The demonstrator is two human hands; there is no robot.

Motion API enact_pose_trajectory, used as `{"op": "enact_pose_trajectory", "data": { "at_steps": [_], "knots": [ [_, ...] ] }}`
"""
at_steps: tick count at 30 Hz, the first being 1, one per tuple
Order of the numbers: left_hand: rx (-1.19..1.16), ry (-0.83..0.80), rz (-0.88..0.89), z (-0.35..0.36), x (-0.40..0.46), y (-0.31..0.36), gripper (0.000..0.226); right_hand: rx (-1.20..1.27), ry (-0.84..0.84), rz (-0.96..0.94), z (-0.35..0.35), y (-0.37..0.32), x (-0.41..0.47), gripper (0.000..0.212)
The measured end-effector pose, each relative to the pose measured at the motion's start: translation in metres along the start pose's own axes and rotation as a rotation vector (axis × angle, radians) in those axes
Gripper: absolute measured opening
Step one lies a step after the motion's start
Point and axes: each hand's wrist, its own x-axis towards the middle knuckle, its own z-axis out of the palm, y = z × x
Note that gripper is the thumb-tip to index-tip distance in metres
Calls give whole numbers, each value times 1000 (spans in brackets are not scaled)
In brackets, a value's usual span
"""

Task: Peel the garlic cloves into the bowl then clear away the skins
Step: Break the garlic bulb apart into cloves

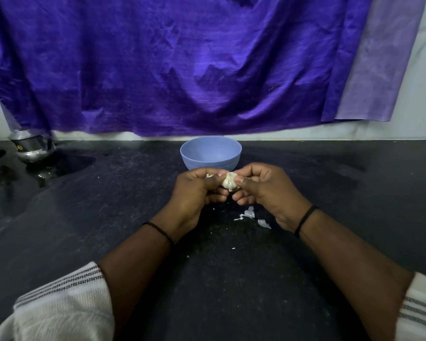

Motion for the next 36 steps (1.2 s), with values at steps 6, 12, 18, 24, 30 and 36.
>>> {"op": "enact_pose_trajectory", "data": {
  "at_steps": [6, 12, 18, 24, 30, 36],
  "knots": [
    [-45, -54, -52, -2, 0, 1, 15, 126, 27, 101, 0, -3, 0, 6],
    [170, -85, 58, 3, -2, -5, 27, 24, 111, 89, 3, 3, 3, 7],
    [143, -4, 37, 1, -1, -2, 11, -323, 164, -4, 0, 9, 3, 15],
    [90, 15, -3, 0, -2, 2, 9, -669, 228, -179, -4, 14, 4, 5],
    [98, -16, -56, 1, -6, 6, 16, -476, 129, -165, 3, 11, 0, 21],
    [131, -101, -125, -5, -6, 10, 20, -461, 127, -197, 0, 10, 0, 11]
  ]
}}
